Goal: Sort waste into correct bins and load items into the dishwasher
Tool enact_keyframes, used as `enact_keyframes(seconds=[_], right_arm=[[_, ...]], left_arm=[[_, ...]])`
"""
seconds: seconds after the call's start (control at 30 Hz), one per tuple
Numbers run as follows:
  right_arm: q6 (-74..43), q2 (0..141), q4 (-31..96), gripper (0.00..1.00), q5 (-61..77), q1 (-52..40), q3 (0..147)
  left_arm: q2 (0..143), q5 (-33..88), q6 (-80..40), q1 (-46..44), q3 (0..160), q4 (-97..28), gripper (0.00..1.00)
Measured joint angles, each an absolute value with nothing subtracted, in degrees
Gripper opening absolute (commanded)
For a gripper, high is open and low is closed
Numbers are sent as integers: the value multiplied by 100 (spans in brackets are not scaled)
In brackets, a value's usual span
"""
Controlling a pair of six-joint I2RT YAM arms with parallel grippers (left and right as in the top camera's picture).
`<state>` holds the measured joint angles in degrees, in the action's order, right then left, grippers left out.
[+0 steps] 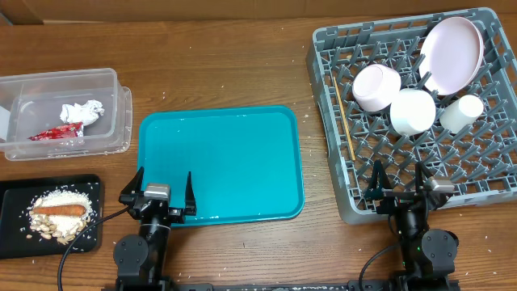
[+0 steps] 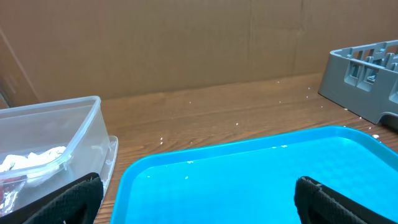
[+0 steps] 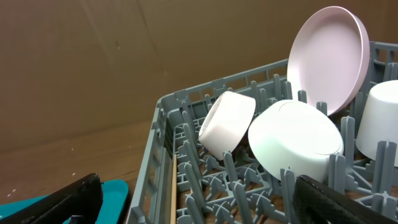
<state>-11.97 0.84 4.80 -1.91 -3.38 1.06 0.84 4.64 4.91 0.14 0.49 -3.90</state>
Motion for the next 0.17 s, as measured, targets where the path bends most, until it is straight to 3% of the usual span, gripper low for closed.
enact_keyframes(seconds=[0.17], right_arm=[[-1197,84,480,100,-191,-338,106]], left_arm=[[84,464,491,14,49,-390,100]])
